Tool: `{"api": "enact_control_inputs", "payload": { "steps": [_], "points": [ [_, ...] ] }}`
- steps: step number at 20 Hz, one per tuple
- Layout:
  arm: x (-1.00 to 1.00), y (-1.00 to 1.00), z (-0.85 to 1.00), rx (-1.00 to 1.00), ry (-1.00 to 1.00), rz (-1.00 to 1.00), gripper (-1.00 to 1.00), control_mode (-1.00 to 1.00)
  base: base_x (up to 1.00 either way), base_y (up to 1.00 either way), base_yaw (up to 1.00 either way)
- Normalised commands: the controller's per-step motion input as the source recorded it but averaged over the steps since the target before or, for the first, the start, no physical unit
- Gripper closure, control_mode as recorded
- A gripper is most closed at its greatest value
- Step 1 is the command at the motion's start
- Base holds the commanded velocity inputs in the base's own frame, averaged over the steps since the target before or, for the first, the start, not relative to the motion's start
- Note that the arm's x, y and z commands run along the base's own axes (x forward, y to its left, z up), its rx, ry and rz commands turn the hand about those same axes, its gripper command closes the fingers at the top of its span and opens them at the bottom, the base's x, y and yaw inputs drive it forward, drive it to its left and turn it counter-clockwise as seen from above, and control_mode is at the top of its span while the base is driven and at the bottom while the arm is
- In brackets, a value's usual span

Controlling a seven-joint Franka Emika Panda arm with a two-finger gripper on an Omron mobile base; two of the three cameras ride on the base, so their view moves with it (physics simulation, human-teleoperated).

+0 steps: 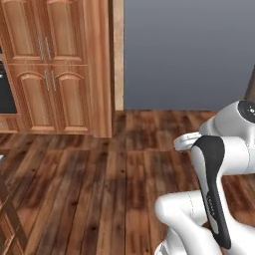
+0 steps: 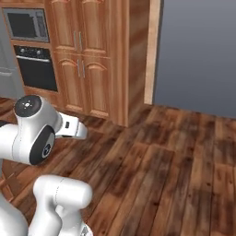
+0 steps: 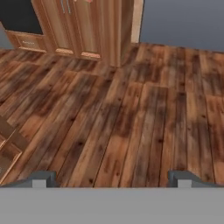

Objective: Retrieve the steak from the fridge and place it on the saucepan with marinade on the stove.

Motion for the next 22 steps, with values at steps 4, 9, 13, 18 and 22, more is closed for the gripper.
{"api": "enact_control_inputs", "payload": {
  "steps": [4, 9, 13, 18, 22],
  "points": [
    [0.0, 0.0, 0.0, 0.0, 0.0, 0.0, -1.0, 1.0, 1.0, 0.15, 0.41],
    [0.0, 0.0, 0.0, 0.0, 0.0, 0.0, -1.0, 1.0, 1.0, 0.06, 0.52],
    [0.0, 0.0, 0.0, 0.0, 0.0, 0.0, -1.0, 1.0, 1.0, 0.03, 0.57],
    [0.0, 0.0, 0.0, 0.0, 0.0, 0.0, -1.0, 1.0, 1.0, 0.0, 0.6],
    [0.0, 0.0, 0.0, 0.0, 0.0, 0.0, -1.0, 1.0, 1.0, 0.0, 0.6]
  ]
}}
